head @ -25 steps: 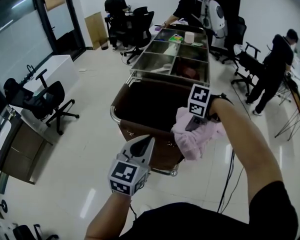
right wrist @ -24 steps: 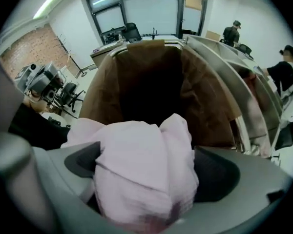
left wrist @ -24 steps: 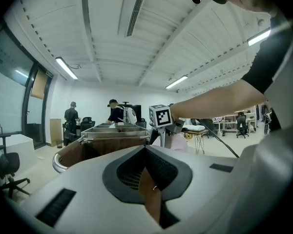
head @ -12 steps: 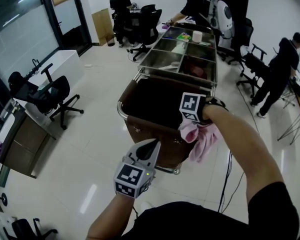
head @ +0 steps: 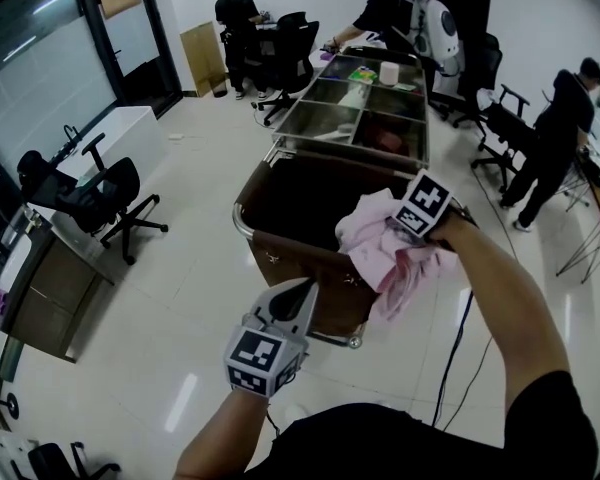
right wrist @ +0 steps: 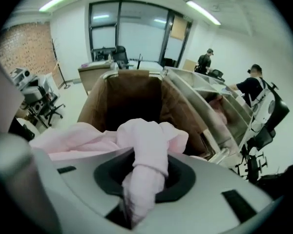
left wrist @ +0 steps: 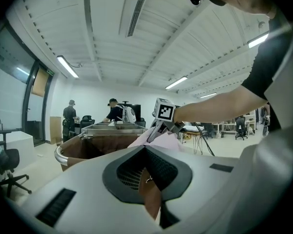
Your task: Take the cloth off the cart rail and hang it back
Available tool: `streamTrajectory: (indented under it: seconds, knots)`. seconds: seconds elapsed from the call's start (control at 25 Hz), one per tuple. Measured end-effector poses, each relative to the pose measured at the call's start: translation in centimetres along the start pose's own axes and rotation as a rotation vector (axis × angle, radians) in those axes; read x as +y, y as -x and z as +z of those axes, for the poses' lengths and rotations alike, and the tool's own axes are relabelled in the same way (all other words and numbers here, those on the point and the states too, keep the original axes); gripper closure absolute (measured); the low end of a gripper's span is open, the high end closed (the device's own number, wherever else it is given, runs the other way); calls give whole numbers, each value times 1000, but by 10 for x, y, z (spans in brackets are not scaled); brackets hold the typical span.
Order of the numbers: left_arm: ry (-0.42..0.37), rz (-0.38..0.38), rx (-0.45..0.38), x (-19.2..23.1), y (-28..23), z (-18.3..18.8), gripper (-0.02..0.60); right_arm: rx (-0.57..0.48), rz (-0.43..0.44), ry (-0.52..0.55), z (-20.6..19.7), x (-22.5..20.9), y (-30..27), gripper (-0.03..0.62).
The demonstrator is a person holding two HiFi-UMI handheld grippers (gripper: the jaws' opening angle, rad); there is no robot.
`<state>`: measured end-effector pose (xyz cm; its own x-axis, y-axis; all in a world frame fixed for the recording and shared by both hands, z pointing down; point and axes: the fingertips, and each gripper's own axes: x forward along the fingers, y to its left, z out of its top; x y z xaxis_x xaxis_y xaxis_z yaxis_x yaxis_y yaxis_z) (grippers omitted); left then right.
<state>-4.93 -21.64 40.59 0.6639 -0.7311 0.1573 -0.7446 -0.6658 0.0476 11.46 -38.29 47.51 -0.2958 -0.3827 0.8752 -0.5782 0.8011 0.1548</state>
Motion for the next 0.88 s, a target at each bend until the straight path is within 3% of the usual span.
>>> streamTrajectory:
  seconds: [0.28,0.44,0.88]
  knots:
    - [4,-18,-50,-15,4,16,581,-482,-57,-227,-10,-5,78,487]
    - [27,-31,-82,-22,3,21,581,-720,-109,-289,-25,-3,133,488]
    - [33,-100,-138,-64,8,50,581,-1184,-109,-488,-75,35,302,491]
